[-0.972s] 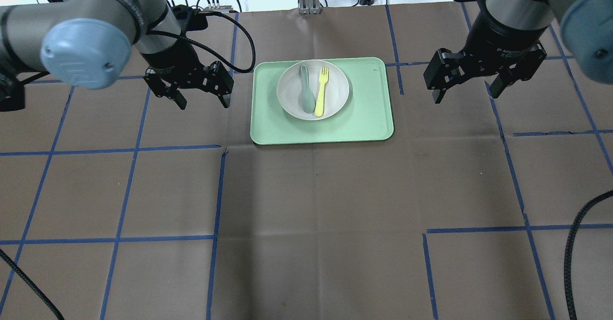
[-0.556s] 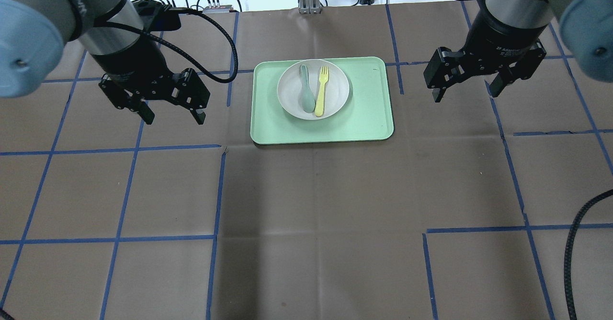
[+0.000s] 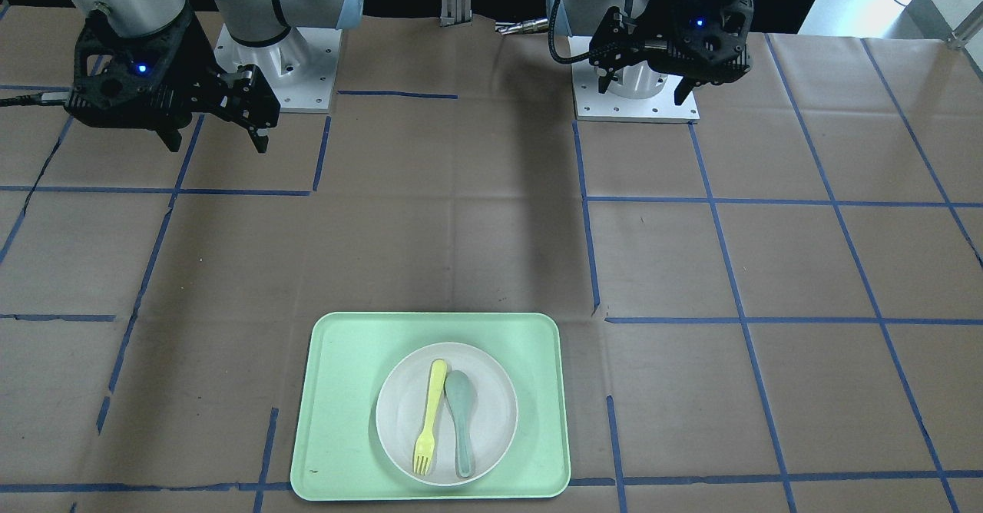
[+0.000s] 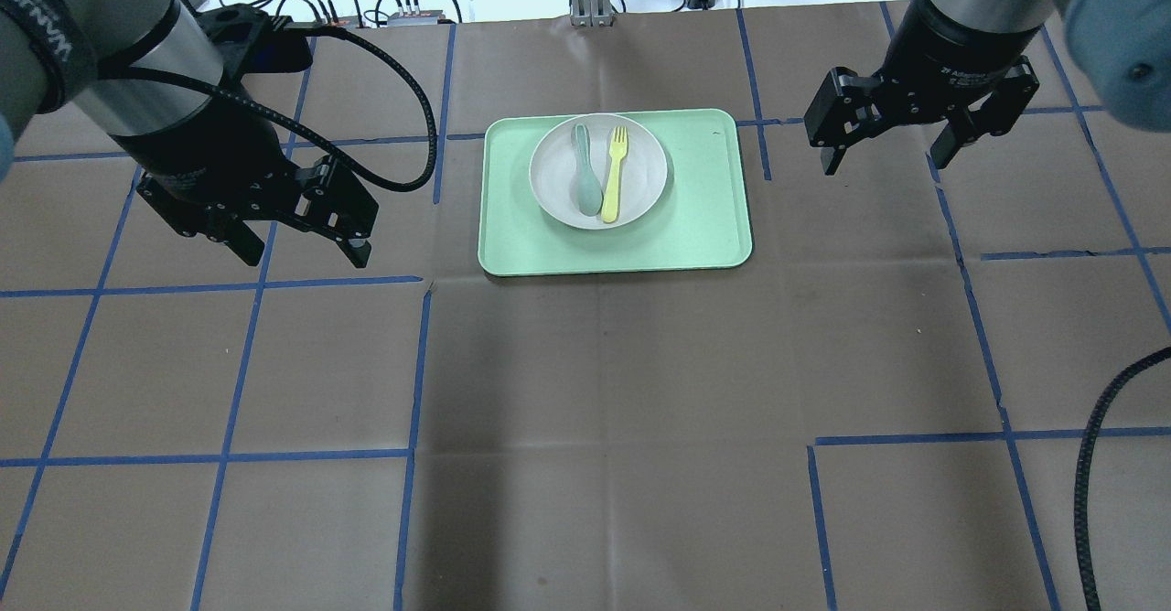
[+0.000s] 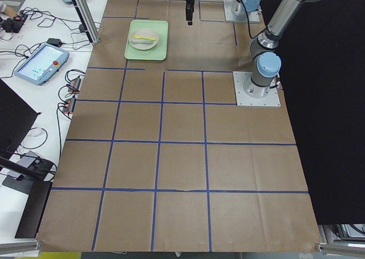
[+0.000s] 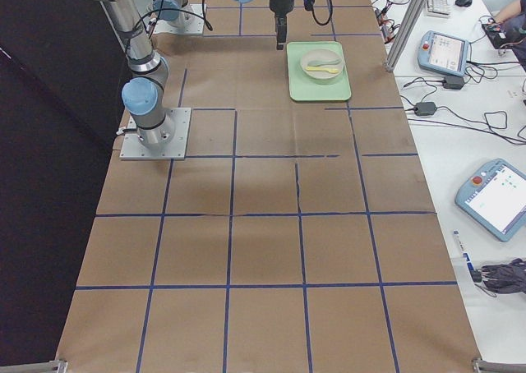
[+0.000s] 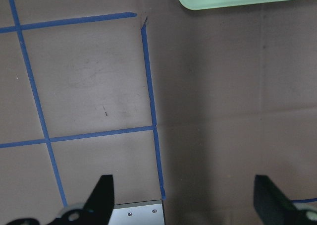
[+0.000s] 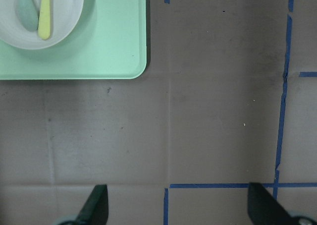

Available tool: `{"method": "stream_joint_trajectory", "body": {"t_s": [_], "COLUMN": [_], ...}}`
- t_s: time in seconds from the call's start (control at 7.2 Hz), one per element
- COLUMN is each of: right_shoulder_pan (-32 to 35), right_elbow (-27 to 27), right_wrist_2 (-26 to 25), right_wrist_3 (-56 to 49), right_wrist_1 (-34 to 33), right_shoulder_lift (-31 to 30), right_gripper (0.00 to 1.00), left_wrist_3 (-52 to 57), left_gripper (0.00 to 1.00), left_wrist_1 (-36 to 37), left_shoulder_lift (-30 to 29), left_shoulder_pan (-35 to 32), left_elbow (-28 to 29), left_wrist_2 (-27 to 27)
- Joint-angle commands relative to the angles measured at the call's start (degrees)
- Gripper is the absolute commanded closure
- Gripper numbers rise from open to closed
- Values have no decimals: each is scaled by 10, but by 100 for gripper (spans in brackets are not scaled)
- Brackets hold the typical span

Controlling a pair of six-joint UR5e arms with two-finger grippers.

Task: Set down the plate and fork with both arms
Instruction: 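Raise the left gripper away from the tray while the right gripper moves toward the plate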

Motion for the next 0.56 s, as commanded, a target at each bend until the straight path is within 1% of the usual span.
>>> {"method": "stream_joint_trajectory", "body": {"t_s": [0.0, 0.14, 0.28, 0.42], "right_shoulder_pan": [23, 45, 72, 102], "right_elbow": [-44, -50, -58, -73], "right_wrist_2": [2, 3, 3, 3], "right_wrist_3": [17, 21, 60, 89], "right_wrist_1": [-2, -31, -63, -90], "right_shoulder_lift": [45, 71, 101, 142], "right_gripper": [0, 0, 0, 0], "left_wrist_3": [3, 23, 26, 28], "left_gripper": [0, 0, 0, 0], "left_wrist_1": [35, 40, 60, 76], "left_shoulder_lift": [-28, -25, -39, -35], "left_shoulder_pan": [-8, -10, -9, -10], "left_elbow": [8, 0, -2, -5], "left_wrist_2": [1, 1, 2, 2]}}
